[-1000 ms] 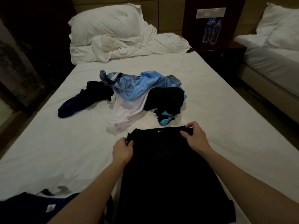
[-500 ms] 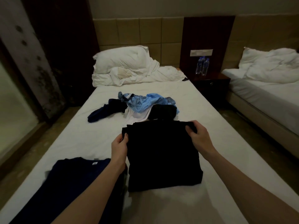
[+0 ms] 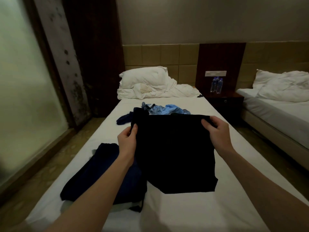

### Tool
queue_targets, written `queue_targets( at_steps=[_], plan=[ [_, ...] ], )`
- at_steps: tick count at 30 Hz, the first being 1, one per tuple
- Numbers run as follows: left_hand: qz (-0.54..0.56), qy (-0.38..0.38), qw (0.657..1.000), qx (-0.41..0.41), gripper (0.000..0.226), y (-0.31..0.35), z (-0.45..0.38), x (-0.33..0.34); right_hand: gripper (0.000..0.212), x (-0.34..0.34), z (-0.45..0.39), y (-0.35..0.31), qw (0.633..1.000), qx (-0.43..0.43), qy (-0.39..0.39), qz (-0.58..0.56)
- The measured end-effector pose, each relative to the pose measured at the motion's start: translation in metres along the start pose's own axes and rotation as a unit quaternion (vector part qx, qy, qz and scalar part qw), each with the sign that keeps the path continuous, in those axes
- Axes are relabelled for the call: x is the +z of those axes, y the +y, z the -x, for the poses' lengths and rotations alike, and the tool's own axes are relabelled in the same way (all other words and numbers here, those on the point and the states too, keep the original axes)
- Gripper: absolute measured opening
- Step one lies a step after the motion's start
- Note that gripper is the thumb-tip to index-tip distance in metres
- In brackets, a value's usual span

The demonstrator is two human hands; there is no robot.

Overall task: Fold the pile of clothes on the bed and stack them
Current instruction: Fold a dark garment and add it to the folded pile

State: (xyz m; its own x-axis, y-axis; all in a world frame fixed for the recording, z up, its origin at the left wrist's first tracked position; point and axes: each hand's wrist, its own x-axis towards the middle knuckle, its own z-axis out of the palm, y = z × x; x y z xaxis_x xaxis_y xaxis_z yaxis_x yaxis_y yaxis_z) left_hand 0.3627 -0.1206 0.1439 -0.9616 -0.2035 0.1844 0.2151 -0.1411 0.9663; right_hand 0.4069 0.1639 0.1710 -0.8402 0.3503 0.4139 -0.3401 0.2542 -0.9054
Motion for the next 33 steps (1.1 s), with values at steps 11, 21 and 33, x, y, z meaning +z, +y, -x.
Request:
queue_targets(
  at_steps=[11,21,33],
  plan=[
    [0.011,0.119,0.990,0.079,0.026,0.068,0.014,-0.114,0.016,0.095,0.048,-0.078,0.993,-0.004,-0.056,-0.100],
    [-0.037,0.198,0.976,0.080,0.027,0.076,-0.035,-0.214,0.011,0.215,0.050,-0.085,0.983,0.046,-0.108,-0.143],
    [-0.166,0.121,0.976,-0.075,0.026,-0.039,-0.171,-0.232,0.010,0.300,-0.040,0.028,0.962,0.235,-0.124,0.056]
  ],
)
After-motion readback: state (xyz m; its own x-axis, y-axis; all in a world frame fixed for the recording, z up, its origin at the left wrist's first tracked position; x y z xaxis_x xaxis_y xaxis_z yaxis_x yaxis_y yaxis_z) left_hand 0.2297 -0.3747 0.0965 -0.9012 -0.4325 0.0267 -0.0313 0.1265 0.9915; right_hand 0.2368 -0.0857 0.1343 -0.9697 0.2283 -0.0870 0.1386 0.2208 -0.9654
